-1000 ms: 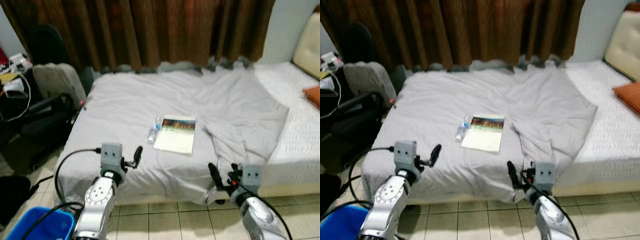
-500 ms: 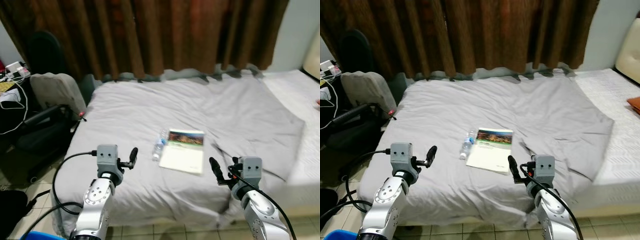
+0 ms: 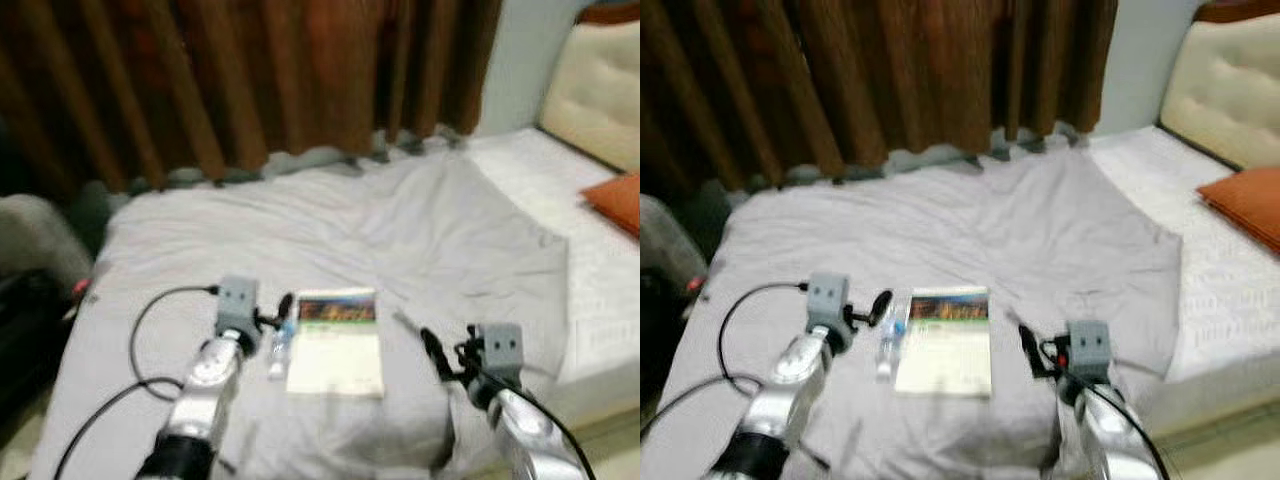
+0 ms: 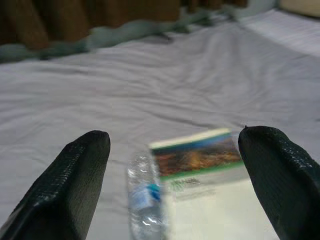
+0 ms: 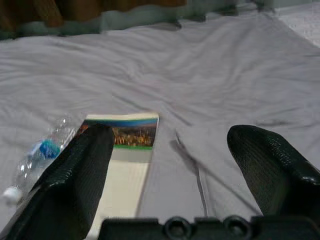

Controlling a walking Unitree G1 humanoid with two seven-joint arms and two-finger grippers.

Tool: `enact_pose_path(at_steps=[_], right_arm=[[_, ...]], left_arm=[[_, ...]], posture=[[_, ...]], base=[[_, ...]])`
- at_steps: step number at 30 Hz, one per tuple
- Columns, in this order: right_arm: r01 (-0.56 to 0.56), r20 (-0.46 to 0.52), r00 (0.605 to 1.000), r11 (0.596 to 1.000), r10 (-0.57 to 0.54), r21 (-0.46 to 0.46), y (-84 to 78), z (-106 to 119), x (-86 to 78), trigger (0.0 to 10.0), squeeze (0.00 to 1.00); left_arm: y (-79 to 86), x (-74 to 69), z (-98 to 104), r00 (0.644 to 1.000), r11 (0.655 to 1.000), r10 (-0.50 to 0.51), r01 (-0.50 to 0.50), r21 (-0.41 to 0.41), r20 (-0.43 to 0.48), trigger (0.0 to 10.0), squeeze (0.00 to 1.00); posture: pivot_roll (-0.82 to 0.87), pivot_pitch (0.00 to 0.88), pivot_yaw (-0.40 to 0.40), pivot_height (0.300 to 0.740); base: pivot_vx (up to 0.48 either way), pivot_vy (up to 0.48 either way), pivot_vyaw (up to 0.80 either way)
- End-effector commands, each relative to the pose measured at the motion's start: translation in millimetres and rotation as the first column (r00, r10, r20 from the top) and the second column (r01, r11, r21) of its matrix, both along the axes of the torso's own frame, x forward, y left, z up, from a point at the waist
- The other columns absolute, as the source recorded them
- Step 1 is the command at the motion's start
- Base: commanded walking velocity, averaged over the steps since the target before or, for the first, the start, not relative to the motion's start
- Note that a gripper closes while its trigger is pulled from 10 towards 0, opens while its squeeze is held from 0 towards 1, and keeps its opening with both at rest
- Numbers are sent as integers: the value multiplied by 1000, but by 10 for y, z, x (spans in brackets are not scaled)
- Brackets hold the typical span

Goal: Clean up the room

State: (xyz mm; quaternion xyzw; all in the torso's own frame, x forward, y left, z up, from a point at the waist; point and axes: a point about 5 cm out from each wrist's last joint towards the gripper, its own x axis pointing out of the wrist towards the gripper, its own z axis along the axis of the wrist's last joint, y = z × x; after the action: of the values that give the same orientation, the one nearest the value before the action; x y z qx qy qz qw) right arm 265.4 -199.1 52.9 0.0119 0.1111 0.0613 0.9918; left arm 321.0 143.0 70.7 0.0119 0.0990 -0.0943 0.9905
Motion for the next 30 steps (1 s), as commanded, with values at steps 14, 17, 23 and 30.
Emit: enact_pose_path(at_steps=[14, 17, 23, 30], right_arm=[[-221, -141, 966, 975, 218, -11, 185, 194, -862, 10000, 0], [-242, -161, 958, 970, 238, -10, 229, 285, -1055, 10000, 0], [-264, -132, 956, 965, 263, 13, 405, 400, -1137, 10000, 0], [-199, -158, 967, 980, 201, 32, 416, 425, -1262, 10000, 0]], left_arm=[[134, 288, -163, 960, 973, 192, -160, 164, -202, 10000, 0], [65, 369, -58, 968, 975, 183, -156, 156, -174, 10000, 0], [-4, 461, 85, 976, 986, 165, -160, 49, -139, 10000, 0], [-79, 589, 331, 989, 986, 139, -144, -85, -59, 10000, 0]], posture=[[-302, 478, -100, 740], [-343, 563, -107, 740], [-346, 615, -77, 740], [-345, 637, -37, 740]], base=[[111, 131, 0], [0, 0, 0], [0, 0, 0], [0, 0, 0]])
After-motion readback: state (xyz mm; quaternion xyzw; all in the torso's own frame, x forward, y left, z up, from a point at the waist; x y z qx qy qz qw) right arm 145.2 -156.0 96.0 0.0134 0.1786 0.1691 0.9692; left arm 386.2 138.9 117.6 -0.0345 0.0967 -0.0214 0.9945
